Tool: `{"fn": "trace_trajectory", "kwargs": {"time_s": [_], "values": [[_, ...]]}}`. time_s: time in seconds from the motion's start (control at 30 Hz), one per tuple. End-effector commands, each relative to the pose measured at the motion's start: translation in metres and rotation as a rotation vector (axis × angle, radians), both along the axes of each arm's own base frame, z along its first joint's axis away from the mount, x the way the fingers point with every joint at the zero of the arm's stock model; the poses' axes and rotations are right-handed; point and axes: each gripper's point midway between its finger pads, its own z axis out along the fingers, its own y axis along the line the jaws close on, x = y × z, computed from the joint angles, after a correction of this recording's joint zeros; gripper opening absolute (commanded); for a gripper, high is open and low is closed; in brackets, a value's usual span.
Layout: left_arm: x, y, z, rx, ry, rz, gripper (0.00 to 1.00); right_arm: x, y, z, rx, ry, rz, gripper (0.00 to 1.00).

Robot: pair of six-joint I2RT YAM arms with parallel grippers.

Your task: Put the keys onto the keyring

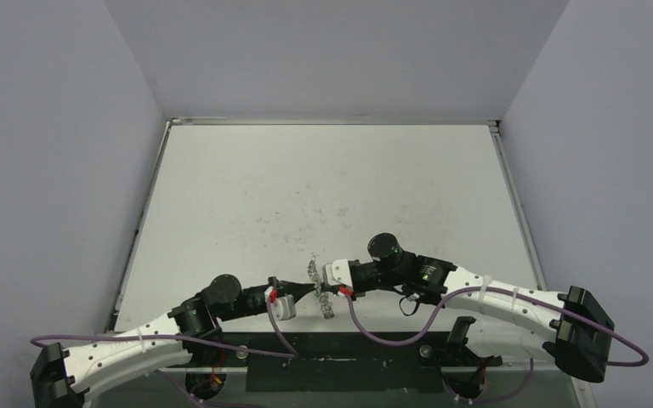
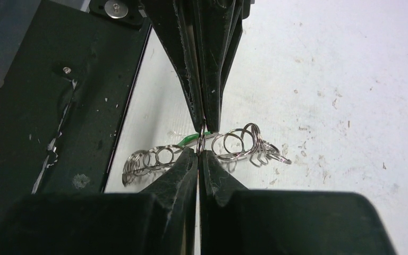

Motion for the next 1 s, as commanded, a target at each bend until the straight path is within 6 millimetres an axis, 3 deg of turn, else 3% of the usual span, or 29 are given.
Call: {"fn": "trace_trajectory", "kwargs": {"time_s": [0.0, 0.3, 0.97], "values": [[0.006, 0.011, -0.013, 0.030, 0.031, 0.066, 0.00, 0.005, 0.009, 0.042, 0.140, -0.040, -0.016, 0.00], [0.009, 0.015, -0.018, 0.047, 0.038, 0.090, 0.00, 0.005, 0.009, 0.052, 0.183, -0.035, -0.029, 0.00], [0.009, -0.008, -0.013, 0.017, 0.059, 0.037, 0.01, 0.019, 0.019, 0.077, 0.425, 0.112, -0.201, 0.00]]}}
